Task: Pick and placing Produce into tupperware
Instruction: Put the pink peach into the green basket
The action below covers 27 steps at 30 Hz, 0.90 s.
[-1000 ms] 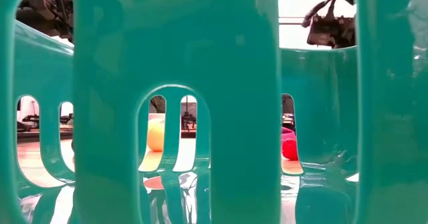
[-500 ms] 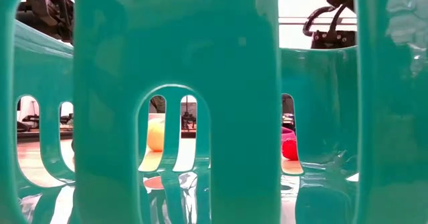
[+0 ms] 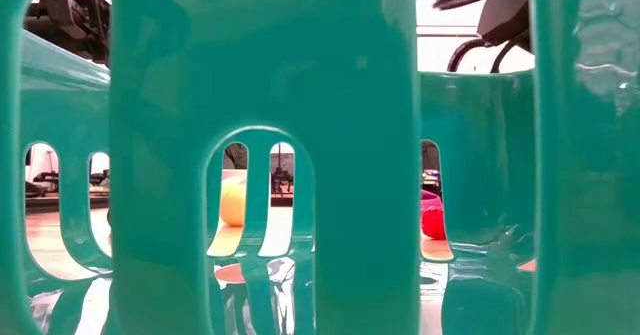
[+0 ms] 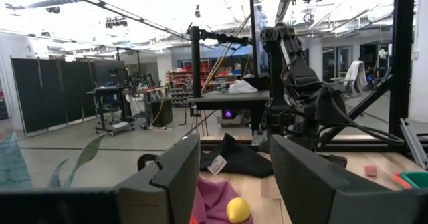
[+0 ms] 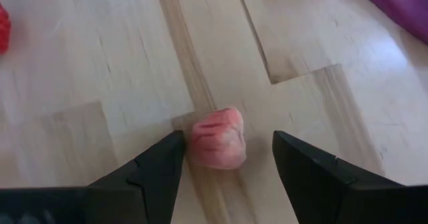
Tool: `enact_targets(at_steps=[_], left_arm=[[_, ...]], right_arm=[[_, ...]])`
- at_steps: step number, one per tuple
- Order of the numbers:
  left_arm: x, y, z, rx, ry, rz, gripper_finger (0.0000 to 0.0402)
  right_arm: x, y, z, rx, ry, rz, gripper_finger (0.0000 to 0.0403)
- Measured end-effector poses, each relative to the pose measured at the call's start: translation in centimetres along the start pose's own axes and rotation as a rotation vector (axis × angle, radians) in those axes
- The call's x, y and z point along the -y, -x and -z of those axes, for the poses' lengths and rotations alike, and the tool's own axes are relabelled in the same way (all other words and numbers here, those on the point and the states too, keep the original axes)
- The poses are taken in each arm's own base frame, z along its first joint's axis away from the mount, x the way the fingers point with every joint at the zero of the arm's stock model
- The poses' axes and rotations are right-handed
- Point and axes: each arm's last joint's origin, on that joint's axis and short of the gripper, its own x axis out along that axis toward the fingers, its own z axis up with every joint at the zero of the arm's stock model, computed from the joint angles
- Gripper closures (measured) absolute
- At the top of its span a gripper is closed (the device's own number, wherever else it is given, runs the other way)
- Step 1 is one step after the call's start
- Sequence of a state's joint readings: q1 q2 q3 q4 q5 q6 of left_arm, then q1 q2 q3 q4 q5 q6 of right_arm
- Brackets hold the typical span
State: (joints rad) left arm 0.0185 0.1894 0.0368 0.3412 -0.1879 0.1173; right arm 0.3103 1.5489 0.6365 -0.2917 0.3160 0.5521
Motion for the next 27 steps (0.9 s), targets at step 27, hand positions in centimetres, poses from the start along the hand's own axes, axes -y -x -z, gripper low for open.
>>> enact_targets(at_steps=[27], left_arm=[[0.10, -0.29, 0.42, -0.040, -0.007, 0.004, 0.0233]], right_arm=[[-0.10, 0.11, -0.19, 0.022, -0.033, -0.022, 0.0309]])
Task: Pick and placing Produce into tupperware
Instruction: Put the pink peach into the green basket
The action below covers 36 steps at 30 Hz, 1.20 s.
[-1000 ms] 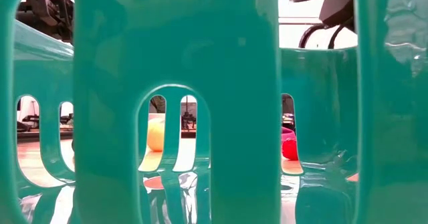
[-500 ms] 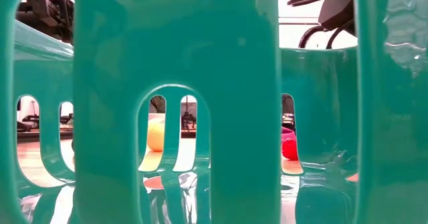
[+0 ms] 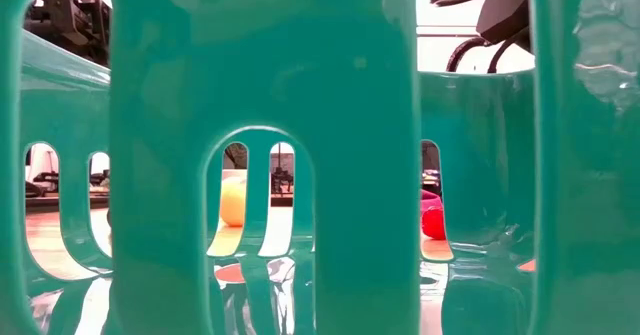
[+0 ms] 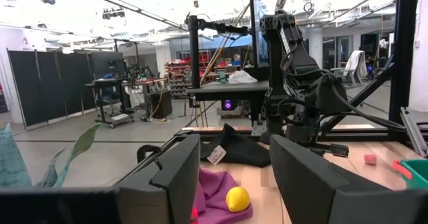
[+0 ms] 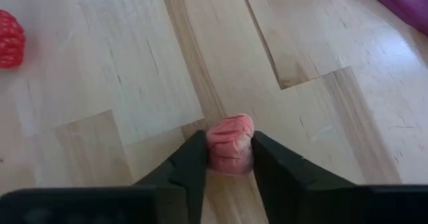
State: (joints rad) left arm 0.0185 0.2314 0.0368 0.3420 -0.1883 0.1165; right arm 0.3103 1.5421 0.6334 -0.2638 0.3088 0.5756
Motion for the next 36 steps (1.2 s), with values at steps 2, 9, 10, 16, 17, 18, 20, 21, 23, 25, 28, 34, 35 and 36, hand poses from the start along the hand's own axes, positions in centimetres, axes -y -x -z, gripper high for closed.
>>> enact_targets(at_steps=[2, 9, 10, 16, 17, 18, 20, 21, 23, 25, 28, 34, 35, 36], left_arm=[[0.0, 0.0, 0.0, 0.001, 0.000, 0.000, 0.0233], [0.0, 0.0, 0.0, 0.000, 0.000, 0.000, 0.0233], [0.0, 0.0, 0.0, 0.001, 0.000, 0.000, 0.0233], [0.0, 0.0, 0.0, 0.001, 0.000, 0.000, 0.0233], [0.0, 0.0, 0.0, 0.001, 0.000, 0.000, 0.0233], [0.0, 0.0, 0.0, 0.000, 0.000, 0.000, 0.0233], [0.0, 0.0, 0.0, 0.000, 0.000, 0.000, 0.0233], [0.0, 0.0, 0.0, 0.002, 0.000, -0.001, 0.0233], [0.0, 0.0, 0.0, 0.003, 0.001, -0.001, 0.0233], [0.0, 0.0, 0.0, 0.004, 0.001, -0.001, 0.0233], [0.0, 0.0, -0.1, 0.005, 0.001, -0.001, 0.0233], [0.0, 0.0, 0.0, 0.004, 0.001, -0.001, 0.0233], [0.0, 0.0, -0.1, 0.005, 0.002, -0.001, 0.0233], [0.0, 0.0, -0.1, 0.007, 0.002, -0.002, 0.0233]], right_arm=[[0.0, 0.0, 0.0, 0.000, 0.001, 0.003, 0.0331], [0.0, 0.0, 0.0, 0.002, 0.001, 0.008, 0.0357], [0.0, 0.0, 0.0, 0.004, 0.001, 0.007, 0.0356], [-0.1, 0.8, -0.7, 0.070, -0.005, -0.035, 0.0358], [-0.2, 1.0, -1.0, 0.094, -0.004, -0.048, 0.0359], [-0.3, 1.3, -1.3, 0.125, -0.003, -0.061, 0.0360], [-0.4, 2.0, -1.9, 0.196, 0.000, -0.084, 0.0360], [-0.4, 2.4, -2.2, 0.227, 0.009, -0.095, 0.0360], [-0.4, 3.4, -2.8, 0.299, 0.026, -0.127, 0.0360], [-0.5, 4.4, -3.5, 0.374, 0.045, -0.158, 0.0360], [-0.7, 5.9, -4.2, 0.484, 0.080, -0.204, 0.0360], [-1.6, 8.4, -4.6, 0.638, 0.150, -0.286, 0.0360], [-1.7, 8.6, -4.7, 0.646, 0.161, -0.291, 0.0360], [-2.0, 8.9, -4.8, 0.655, 0.166, -0.297, 0.0360]])
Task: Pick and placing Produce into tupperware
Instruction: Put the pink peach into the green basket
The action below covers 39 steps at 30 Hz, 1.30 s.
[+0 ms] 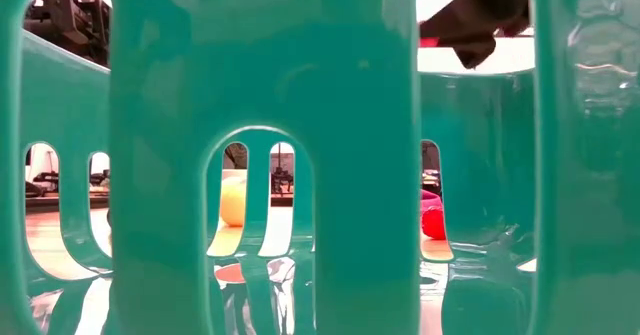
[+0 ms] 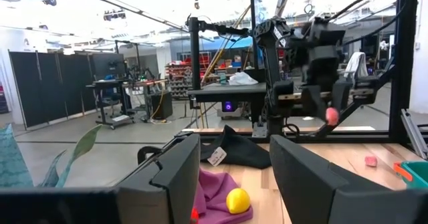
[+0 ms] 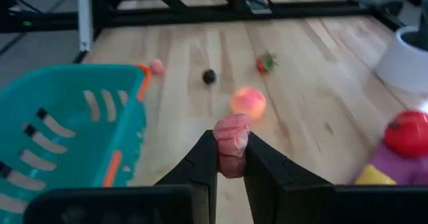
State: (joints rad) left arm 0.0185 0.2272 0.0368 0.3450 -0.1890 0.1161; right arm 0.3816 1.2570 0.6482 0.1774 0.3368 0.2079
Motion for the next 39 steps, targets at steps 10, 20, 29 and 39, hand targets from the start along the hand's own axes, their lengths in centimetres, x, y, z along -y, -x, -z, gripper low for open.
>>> enact_targets(at_steps=[10, 20, 29, 39], left_arm=[[0.0, 0.0, -0.2, 0.016, 0.008, -0.002, 0.0233], [0.0, 0.0, -0.2, 0.019, 0.008, -0.002, 0.0233], [0.0, 0.1, -0.2, 0.020, 0.008, -0.002, 0.0233], [0.0, 0.0, -0.2, 0.016, 0.008, -0.001, 0.0233]], right_arm=[[-5.3, -1.3, -3.9, -0.075, 0.128, -0.049, 0.0360], [-10.8, -4.0, -5.3, -0.308, 0.184, 0.003, 0.0360], [-13.6, -4.9, -5.9, -0.468, 0.140, -0.015, 0.0360], [-14.0, -6.0, -4.1, -0.542, 0.069, -0.012, 0.0360]])
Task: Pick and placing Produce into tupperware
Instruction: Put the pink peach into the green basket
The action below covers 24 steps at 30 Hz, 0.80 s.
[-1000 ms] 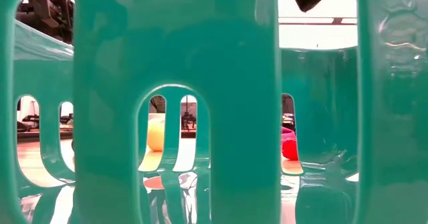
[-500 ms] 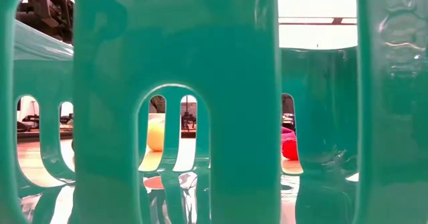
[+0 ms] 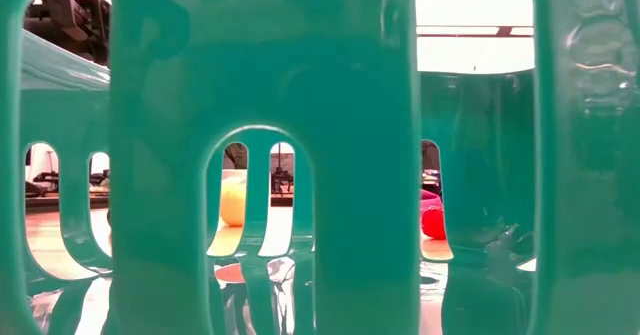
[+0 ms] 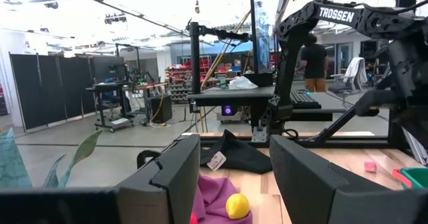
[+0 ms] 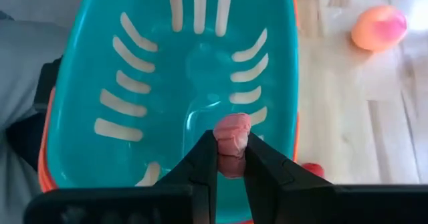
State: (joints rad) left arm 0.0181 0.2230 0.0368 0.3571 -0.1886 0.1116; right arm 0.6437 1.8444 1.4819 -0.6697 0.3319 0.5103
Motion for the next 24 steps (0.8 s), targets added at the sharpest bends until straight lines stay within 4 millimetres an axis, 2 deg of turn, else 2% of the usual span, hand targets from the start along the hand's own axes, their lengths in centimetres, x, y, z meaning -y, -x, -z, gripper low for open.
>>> enact_targets(at_steps=[4, 11, 24], left_arm=[[-0.01, 0.01, -0.03, 0.003, 0.001, -0.001, 0.0233], [-0.01, 0.02, -0.04, 0.004, 0.001, -0.001, 0.0233], [-0.01, 0.02, -0.04, 0.004, 0.001, 0.000, 0.0233]], right_arm=[[-0.13, -0.78, 0.30, -0.018, 0.000, 0.007, 0.0360], [-0.04, -0.76, 0.26, -0.016, -0.007, 0.006, 0.0356], [0.00, -0.86, 0.39, -0.018, -0.009, 0.010, 0.0287]])
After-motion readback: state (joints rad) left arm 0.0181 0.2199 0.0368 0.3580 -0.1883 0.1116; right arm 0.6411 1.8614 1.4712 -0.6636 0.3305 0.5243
